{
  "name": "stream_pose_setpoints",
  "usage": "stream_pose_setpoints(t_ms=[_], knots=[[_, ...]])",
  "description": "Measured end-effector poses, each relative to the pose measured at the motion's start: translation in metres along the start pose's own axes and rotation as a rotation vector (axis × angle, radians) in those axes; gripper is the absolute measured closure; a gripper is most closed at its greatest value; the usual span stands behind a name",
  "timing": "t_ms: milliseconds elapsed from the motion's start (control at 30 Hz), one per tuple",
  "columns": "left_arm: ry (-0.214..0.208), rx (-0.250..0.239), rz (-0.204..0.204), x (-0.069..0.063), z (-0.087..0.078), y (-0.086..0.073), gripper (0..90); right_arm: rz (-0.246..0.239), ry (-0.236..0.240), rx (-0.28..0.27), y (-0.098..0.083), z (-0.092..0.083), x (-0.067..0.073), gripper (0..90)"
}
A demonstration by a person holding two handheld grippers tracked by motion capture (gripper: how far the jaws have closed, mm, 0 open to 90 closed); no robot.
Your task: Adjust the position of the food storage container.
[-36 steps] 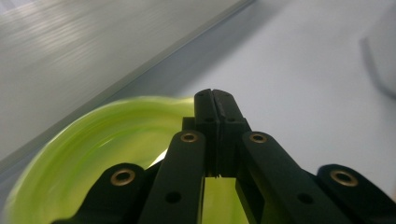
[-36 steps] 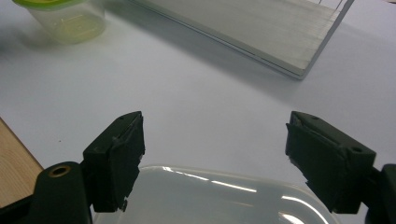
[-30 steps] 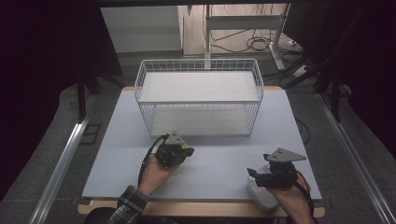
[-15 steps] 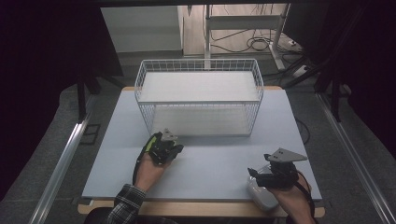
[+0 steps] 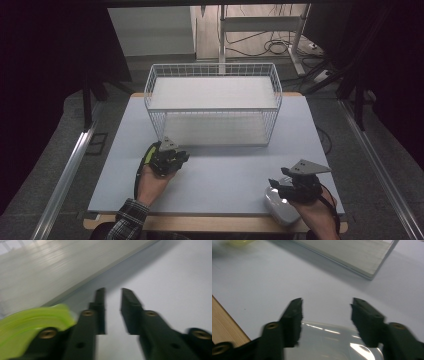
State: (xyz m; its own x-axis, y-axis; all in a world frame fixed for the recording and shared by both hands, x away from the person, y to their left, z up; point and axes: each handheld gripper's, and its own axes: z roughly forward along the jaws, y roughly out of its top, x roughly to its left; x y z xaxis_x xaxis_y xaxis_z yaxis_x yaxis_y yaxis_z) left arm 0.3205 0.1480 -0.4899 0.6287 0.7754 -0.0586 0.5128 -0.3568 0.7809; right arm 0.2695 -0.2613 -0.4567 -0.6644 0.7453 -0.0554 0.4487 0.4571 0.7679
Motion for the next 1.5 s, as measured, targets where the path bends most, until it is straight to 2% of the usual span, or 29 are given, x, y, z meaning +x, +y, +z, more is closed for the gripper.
stream_pose_setpoints(t_ms=[33,67,100,133,167,233,367,500,667,833,933,967,1067,1267,1500], knots=[[-0.007,-0.021,0.027,-0.008,-0.002,-0.002,59.8,-0.012,0.006,0.006,-0.002,-0.006,0.000,63.0],[-0.007,-0.021,0.027,-0.008,-0.002,-0.002,55.0,-0.015,0.008,0.009,-0.003,-0.009,-0.001,70.2],[-0.012,-0.025,0.041,-0.012,-0.003,-0.003,55.0,-0.015,0.008,0.009,-0.003,-0.009,-0.001,70.2],[-0.019,-0.030,0.053,-0.015,-0.004,-0.004,50.5,-0.016,0.007,0.012,-0.006,-0.012,-0.001,76.8],[-0.031,-0.039,0.065,-0.020,-0.006,-0.007,46.2,-0.012,0.016,0.019,-0.011,-0.020,-0.003,87.4],[-0.039,-0.042,0.069,-0.022,-0.007,-0.008,44.7,-0.004,0.019,0.021,-0.014,-0.024,-0.004,89.4],[-0.051,-0.050,0.069,-0.023,-0.010,-0.011,40.3,0.052,0.036,0.031,-0.032,-0.044,-0.009,89.6],[-0.054,-0.043,0.067,-0.022,-0.008,-0.012,39.3,0.069,0.031,0.034,-0.042,-0.055,-0.009,89.6],[-0.051,-0.028,0.086,-0.024,-0.005,-0.014,38.8,0.113,0.023,0.026,-0.060,-0.073,-0.007,89.5],[-0.048,-0.025,0.085,-0.024,-0.004,-0.014,38.8,0.133,0.035,0.043,-0.073,-0.081,-0.006,89.6],[-0.050,-0.020,0.082,-0.023,-0.004,-0.015,38.8,0.134,0.033,0.046,-0.074,-0.083,-0.005,89.6],[-0.050,-0.015,0.081,-0.022,-0.003,-0.015,38.7,0.123,0.029,0.075,-0.076,-0.084,-0.002,89.5],[-0.053,-0.013,0.076,-0.022,-0.003,-0.016,38.7,0.120,0.032,0.081,-0.077,-0.084,-0.001,89.5],[-0.061,-0.013,0.077,-0.022,-0.003,-0.016,38.7,0.130,0.033,0.057,-0.076,-0.080,-0.001,89.5],[-0.079,-0.018,0.069,-0.021,-0.006,-0.016,38.7,0.141,0.052,0.021,-0.072,-0.067,0.001,89.6]])
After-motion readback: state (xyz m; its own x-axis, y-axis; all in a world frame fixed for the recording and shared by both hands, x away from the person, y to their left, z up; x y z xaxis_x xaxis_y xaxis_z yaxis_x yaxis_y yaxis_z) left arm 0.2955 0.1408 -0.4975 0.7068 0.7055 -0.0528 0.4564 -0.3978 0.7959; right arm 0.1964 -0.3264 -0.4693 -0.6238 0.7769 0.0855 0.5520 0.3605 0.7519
